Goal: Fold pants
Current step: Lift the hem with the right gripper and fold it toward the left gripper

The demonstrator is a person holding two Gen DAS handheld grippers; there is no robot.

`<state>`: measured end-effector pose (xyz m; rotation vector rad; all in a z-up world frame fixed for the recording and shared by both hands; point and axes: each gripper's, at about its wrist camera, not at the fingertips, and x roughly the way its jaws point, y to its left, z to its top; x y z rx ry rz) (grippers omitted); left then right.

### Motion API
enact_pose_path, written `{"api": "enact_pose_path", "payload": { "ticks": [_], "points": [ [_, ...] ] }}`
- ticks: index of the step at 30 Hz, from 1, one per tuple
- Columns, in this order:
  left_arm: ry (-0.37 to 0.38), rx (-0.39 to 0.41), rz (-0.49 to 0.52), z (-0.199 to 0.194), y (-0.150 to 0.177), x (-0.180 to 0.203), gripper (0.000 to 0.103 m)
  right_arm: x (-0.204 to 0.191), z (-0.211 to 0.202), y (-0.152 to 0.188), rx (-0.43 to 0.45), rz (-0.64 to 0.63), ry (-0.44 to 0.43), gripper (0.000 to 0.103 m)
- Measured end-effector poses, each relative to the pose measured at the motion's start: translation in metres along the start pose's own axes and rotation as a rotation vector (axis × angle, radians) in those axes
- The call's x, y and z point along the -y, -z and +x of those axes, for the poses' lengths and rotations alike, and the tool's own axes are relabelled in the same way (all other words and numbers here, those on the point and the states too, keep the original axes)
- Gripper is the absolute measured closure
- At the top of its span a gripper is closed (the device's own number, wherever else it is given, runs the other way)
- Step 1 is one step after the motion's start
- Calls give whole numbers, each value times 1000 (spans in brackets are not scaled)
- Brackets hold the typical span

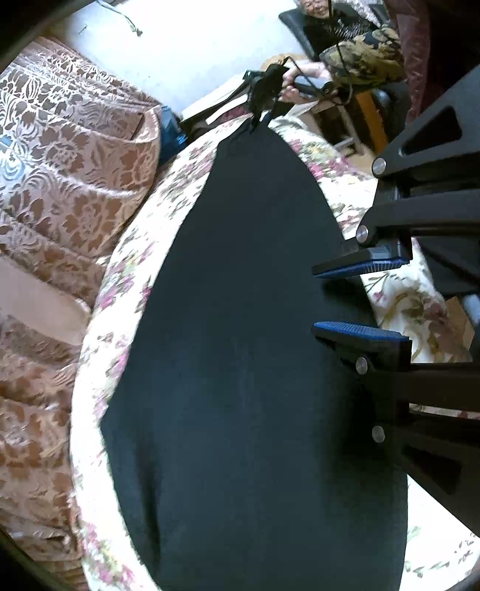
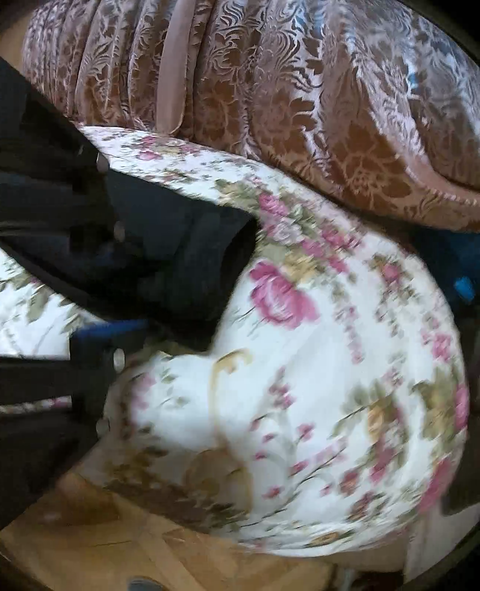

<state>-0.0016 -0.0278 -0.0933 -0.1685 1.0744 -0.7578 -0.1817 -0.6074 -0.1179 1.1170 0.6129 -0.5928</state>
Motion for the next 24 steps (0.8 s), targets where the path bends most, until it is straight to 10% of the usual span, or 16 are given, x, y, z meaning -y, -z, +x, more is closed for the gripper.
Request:
{"api": "enact_pose_path", "payload": {
  "ticks": [5, 8, 12, 24],
  "points": [
    [-38, 65, -42, -14, -7, -11, 79, -7, 7, 1, -1, -103, 110, 82],
    [-90, 86, -67, -19, -12, -27, 79, -8, -12, 2, 55, -134, 160, 53],
    [-148, 114, -90, -23, -20, -46, 79, -33, -45, 6, 123, -283, 163, 53],
    [-224, 151, -69, -27, -36, -74, 79, -279, 96, 200, -622, -797, -526, 53]
  ]
}}
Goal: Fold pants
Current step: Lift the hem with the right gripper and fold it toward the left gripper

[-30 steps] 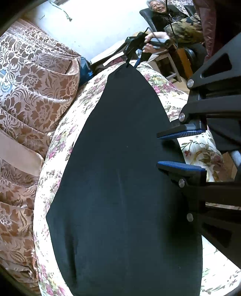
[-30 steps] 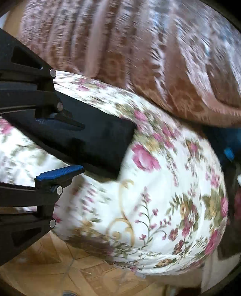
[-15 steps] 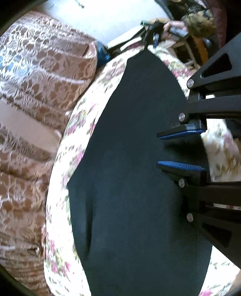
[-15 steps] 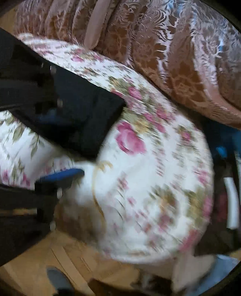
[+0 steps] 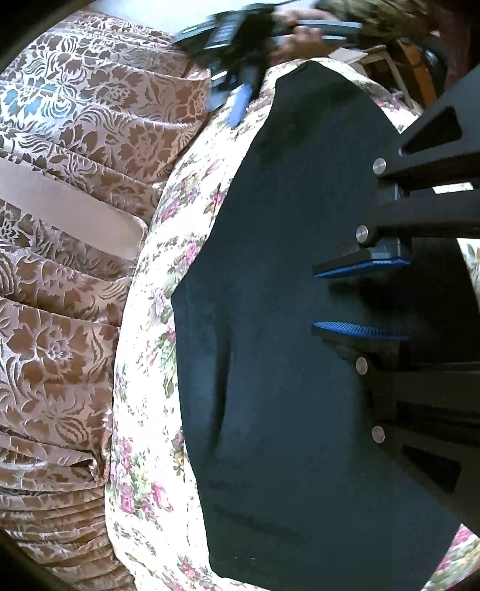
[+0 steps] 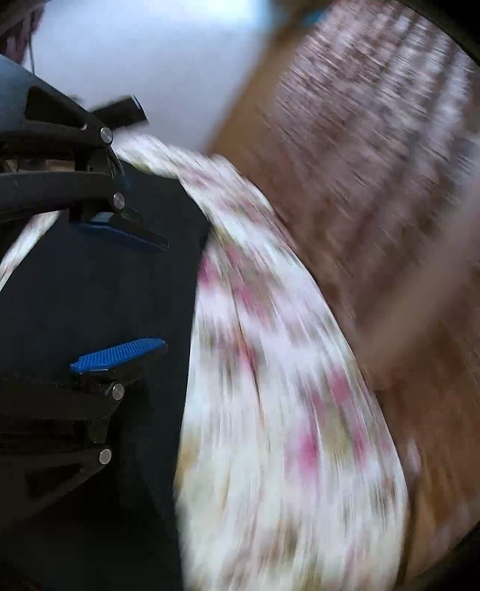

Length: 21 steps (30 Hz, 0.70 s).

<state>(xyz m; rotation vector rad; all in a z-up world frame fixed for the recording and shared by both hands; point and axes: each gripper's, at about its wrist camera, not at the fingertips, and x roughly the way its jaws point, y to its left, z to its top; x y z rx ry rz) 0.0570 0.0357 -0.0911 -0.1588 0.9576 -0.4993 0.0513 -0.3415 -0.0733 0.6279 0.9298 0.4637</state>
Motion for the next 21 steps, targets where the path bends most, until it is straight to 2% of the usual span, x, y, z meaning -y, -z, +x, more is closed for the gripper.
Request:
{"api": "enact_pose_path", "payload": {
  "ticks": [3, 8, 10, 12, 14, 16, 17, 18, 19, 21],
  "points": [
    [-4, -3, 11, 5, -2, -4, 79, -35, 68, -31, -111, -51, -104, 53],
    [13, -6, 2, 8, 1, -15, 79, -69, 160, -63, -260, -92, -111, 53],
    [30, -6, -5, 9, 2, -19, 79, -72, 190, -67, -312, -99, -94, 59],
    [41, -9, -15, 11, 4, -21, 79, -74, 213, -69, -370, -119, -87, 70],
    [56, -10, -28, 12, 6, -24, 79, -79, 228, -66, -408, -145, -105, 72],
    [67, -11, -41, 13, 5, -27, 79, -85, 238, -64, -427, -165, -127, 72],
    [69, -11, -45, 13, 4, -27, 79, -88, 242, -63, -418, -186, -115, 75],
    [70, -10, -52, 14, 3, -28, 79, -91, 244, -64, -405, -202, -97, 89],
    [68, -12, -62, 16, 1, -31, 79, -93, 244, -64, -379, -225, -62, 95],
    [72, -18, -87, 20, 0, -34, 79, -92, 240, -70, -319, -249, -18, 98]
  ]
}}
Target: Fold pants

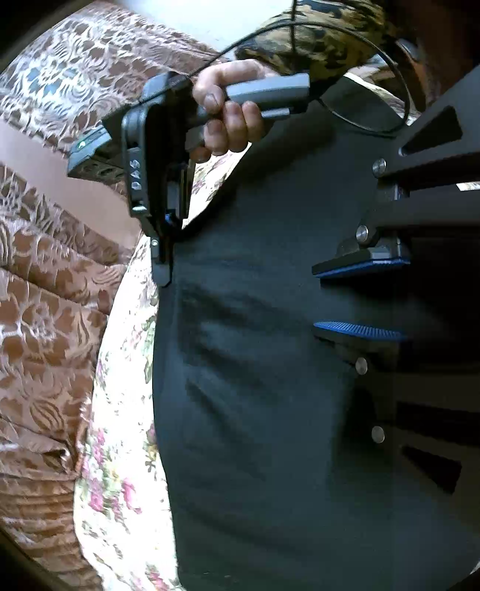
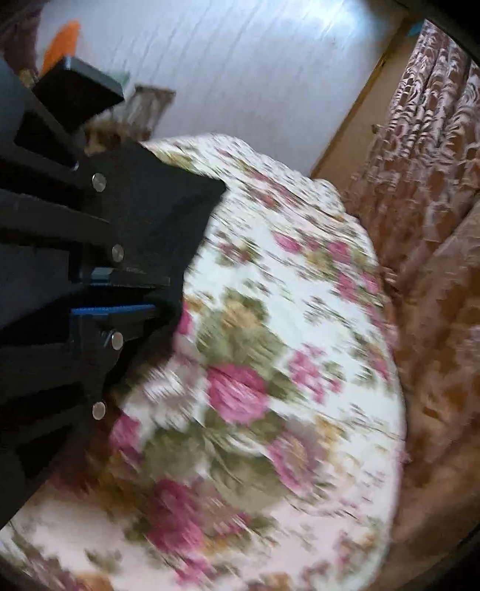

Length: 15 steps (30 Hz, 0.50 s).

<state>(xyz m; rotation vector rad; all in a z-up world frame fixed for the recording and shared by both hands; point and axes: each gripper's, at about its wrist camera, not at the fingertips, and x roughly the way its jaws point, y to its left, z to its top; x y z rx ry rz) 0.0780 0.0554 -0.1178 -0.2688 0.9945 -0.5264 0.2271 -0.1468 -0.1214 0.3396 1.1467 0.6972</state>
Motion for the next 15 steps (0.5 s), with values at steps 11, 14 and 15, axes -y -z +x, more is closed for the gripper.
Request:
{"api": "enact_pose_path", "payload": {
  "ticks": [11, 14, 15],
  "points": [
    [-45, 31, -37, -18, 3, -1, 74, 18, 21, 0, 14, 18, 196, 91],
    [-69, 79, -117, -49, 11, -23, 72, 9, -2, 5, 82, 34, 228, 49],
    [-84, 99, -162, -63, 16, -35, 71, 7, -12, 8, 118, 45, 238, 48]
  ]
}}
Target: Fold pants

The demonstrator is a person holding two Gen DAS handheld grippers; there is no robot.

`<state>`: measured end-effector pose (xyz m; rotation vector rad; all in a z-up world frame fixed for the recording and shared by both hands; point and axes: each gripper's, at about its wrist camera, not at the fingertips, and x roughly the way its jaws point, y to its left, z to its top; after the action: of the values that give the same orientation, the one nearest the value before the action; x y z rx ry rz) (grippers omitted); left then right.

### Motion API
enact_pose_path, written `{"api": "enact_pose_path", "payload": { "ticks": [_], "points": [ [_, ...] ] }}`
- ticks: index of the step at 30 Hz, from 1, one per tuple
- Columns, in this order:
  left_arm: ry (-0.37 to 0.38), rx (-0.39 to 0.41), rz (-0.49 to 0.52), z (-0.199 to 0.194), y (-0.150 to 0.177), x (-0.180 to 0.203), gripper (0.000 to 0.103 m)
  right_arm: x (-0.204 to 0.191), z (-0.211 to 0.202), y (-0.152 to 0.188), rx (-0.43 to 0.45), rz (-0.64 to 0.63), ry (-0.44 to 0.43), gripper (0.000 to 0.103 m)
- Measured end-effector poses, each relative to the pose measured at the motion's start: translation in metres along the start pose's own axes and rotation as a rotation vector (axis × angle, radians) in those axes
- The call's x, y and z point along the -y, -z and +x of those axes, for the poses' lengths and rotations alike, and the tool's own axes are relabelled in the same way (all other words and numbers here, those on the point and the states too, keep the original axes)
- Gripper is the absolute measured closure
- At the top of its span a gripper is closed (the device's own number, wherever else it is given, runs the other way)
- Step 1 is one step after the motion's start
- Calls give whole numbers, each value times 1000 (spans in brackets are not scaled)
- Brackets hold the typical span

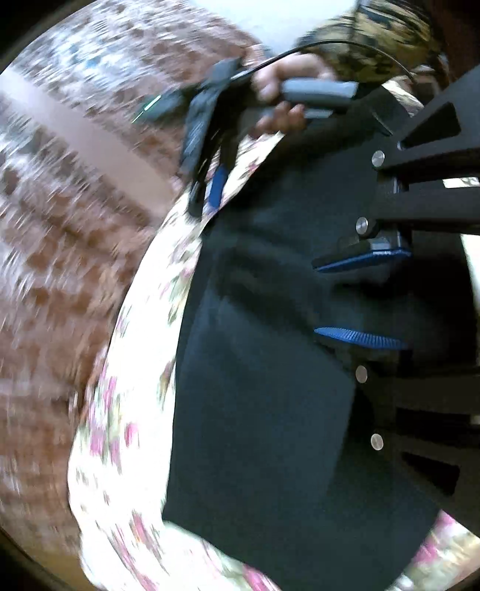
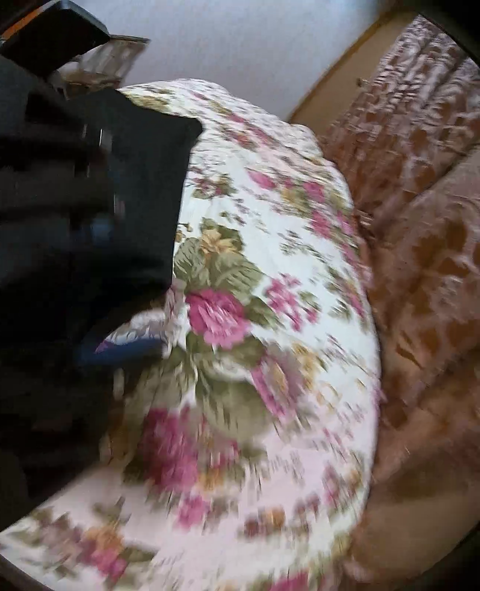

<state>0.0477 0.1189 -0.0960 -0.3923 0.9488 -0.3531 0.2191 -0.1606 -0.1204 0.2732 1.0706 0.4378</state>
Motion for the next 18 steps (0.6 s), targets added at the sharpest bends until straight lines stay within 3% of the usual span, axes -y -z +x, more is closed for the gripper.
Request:
{"api": "enact_pose_path", "payload": {
  "ticks": [4, 9, 12, 18],
  "points": [
    [-62, 85, -198, -51, 14, -64, 71, -4, -43, 20, 90, 21, -4, 48],
    [-117, 209, -456, -112, 36, -146, 71, -29, -69, 68, 94, -39, -24, 48],
    [-77, 223, -552, -122, 43, -171, 67, -47, -68, 101, 74, -62, -48, 48],
    [-28, 173, -618, -99, 39, -184, 65, -69, -58, 147, 31, -93, -51, 48]
  ]
}}
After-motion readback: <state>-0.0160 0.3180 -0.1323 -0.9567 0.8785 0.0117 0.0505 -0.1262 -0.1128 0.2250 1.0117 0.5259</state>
